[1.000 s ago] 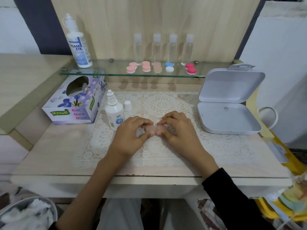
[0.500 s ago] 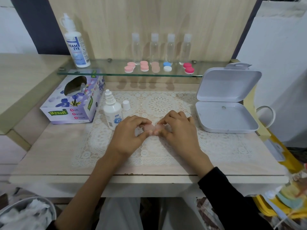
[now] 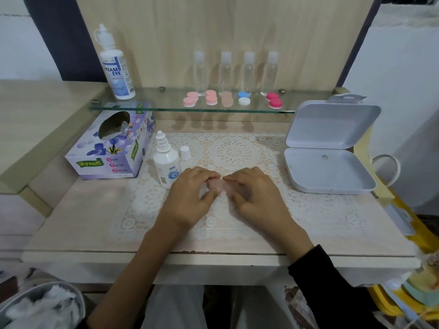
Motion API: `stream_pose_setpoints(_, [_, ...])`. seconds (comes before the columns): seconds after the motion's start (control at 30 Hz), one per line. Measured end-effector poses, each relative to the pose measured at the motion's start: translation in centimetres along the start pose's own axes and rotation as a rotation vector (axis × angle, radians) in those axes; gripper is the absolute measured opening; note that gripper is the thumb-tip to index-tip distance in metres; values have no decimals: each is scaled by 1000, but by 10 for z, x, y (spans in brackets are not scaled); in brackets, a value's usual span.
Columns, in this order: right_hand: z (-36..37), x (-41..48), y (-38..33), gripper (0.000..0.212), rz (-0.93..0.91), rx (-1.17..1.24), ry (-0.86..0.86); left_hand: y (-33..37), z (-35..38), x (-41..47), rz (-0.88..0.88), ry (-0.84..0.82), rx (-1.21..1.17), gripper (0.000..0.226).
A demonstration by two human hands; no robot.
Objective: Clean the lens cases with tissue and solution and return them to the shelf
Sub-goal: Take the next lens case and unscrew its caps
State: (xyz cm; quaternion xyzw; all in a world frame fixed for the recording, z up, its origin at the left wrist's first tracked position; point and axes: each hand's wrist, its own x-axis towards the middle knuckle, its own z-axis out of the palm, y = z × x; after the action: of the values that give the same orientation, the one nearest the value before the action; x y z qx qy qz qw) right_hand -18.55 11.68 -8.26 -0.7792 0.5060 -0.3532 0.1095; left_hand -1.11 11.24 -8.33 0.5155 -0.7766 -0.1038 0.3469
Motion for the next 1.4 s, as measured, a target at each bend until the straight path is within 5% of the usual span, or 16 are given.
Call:
stream_pose_setpoints(0.37, [-7, 3, 1, 20, 126, 79, 105, 3, 7, -1, -45, -215, 275, 72])
stream_pose_setpoints(0.67, [-28, 29, 10, 26, 165, 48, 190, 5, 4, -4, -81, -146, 166, 59])
stream_pose_setpoints(0.93, [-62, 86, 3, 23, 186, 53, 468, 4, 4, -5, -88, -113, 138, 58])
stream_pose_setpoints(1.4, [-56, 156, 19, 9, 214, -343, 320, 2, 5, -5, -104, -89, 119, 56])
